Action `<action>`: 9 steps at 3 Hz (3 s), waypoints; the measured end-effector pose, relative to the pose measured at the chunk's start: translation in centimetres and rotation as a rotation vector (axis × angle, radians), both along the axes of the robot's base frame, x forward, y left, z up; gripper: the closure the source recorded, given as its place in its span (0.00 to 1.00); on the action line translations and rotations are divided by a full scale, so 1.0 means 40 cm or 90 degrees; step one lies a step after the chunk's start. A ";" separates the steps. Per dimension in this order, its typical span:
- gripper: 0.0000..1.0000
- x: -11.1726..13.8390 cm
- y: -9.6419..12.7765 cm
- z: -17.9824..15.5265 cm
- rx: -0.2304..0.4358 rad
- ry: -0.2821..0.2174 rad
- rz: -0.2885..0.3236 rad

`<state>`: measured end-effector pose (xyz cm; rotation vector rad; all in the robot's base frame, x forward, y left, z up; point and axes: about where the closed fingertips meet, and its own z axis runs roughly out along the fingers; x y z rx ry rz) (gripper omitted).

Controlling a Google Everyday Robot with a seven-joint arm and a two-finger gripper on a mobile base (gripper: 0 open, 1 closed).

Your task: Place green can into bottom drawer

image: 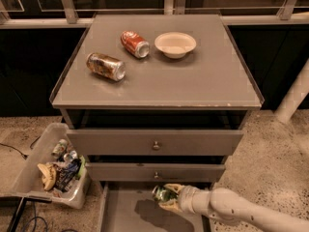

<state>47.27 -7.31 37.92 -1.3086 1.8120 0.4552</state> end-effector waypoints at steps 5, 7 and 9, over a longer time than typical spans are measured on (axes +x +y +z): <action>1.00 0.030 -0.045 -0.405 -0.121 0.096 -0.027; 1.00 0.019 -0.037 -0.545 -0.102 0.122 -0.049; 0.84 0.023 -0.039 -0.583 -0.086 0.125 -0.060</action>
Offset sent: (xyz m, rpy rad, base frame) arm 0.0242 -0.0298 -0.1581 -0.2401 0.1581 -0.0437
